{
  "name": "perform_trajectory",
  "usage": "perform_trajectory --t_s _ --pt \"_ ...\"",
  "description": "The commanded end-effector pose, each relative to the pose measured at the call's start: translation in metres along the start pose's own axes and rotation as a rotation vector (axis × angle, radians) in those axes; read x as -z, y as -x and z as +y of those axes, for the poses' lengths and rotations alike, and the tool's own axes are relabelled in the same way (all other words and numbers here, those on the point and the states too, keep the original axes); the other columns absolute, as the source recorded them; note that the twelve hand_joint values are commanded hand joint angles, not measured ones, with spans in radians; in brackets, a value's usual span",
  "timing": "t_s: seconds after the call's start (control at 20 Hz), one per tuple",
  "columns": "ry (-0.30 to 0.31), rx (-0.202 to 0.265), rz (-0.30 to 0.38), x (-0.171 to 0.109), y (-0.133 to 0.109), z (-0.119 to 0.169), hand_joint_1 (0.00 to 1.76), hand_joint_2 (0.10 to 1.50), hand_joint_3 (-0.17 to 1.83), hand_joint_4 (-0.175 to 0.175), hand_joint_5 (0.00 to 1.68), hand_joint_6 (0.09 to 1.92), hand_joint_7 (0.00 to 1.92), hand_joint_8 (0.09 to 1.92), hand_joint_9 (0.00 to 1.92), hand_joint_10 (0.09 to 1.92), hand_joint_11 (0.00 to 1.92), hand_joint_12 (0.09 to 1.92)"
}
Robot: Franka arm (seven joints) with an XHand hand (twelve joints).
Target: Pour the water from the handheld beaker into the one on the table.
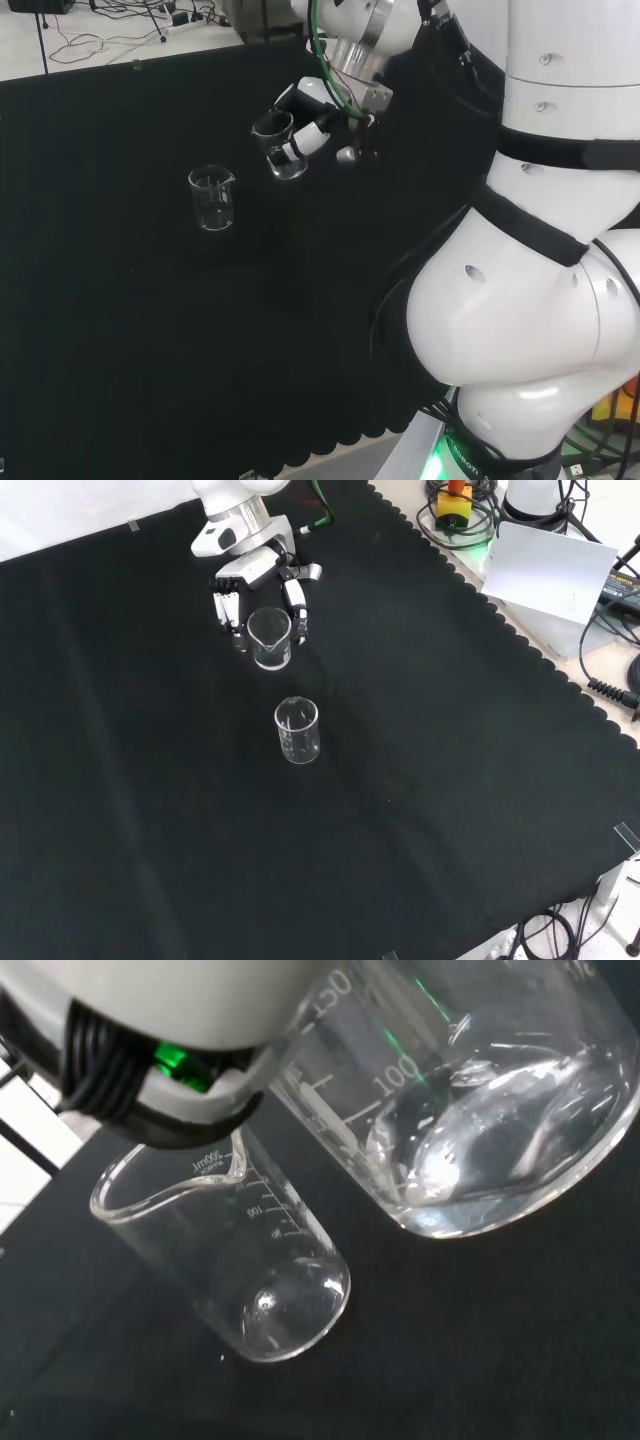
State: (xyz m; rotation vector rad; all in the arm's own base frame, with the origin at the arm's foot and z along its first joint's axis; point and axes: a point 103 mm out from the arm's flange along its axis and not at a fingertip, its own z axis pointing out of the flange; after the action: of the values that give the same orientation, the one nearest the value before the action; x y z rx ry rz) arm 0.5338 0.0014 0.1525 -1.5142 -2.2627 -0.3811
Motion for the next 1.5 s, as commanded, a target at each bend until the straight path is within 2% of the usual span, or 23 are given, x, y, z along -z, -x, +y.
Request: perform_trajectory --t_s 0.05,0.4,0.8,1.0,1.15,1.35,1.5 --pt "-0.101 0.007 -0.05 0.0 -0.019 0.003 1.32 0.66 0.54 -0.175 1.48 0.2 1.56 0.09 1.56 0.12 1.2 0.84" --pt "-0.208 -0.021 -0.17 0.0 -0.033 0.015 1.32 0.66 0.54 -0.175 1.47 0.21 1.56 0.09 1.56 0.12 1.19 0.84" --pt "-0.279 -0.021 -0.298 -0.001 -0.05 0.03 1.32 0.67 0.52 -0.175 1.45 0.26 1.55 0.1 1.56 0.11 1.19 0.84" --pt "-0.3 -0.035 -0.318 -0.001 -0.053 0.033 1.32 0.67 0.52 -0.175 1.44 0.27 1.55 0.1 1.56 0.12 1.19 0.84" --pt "-0.333 -0.041 -0.377 -0.003 -0.058 0.036 1.32 0.67 0.52 -0.175 1.44 0.27 1.55 0.11 1.56 0.12 1.19 0.84" --pt "-0.38 -0.076 -0.412 -0.006 -0.06 0.04 1.32 0.67 0.52 -0.175 1.44 0.28 1.55 0.11 1.56 0.12 1.19 0.84" --pt "-0.411 -0.094 -0.438 -0.006 -0.06 0.041 1.32 0.67 0.55 -0.175 1.39 0.39 1.47 0.29 1.56 0.12 1.19 0.84"
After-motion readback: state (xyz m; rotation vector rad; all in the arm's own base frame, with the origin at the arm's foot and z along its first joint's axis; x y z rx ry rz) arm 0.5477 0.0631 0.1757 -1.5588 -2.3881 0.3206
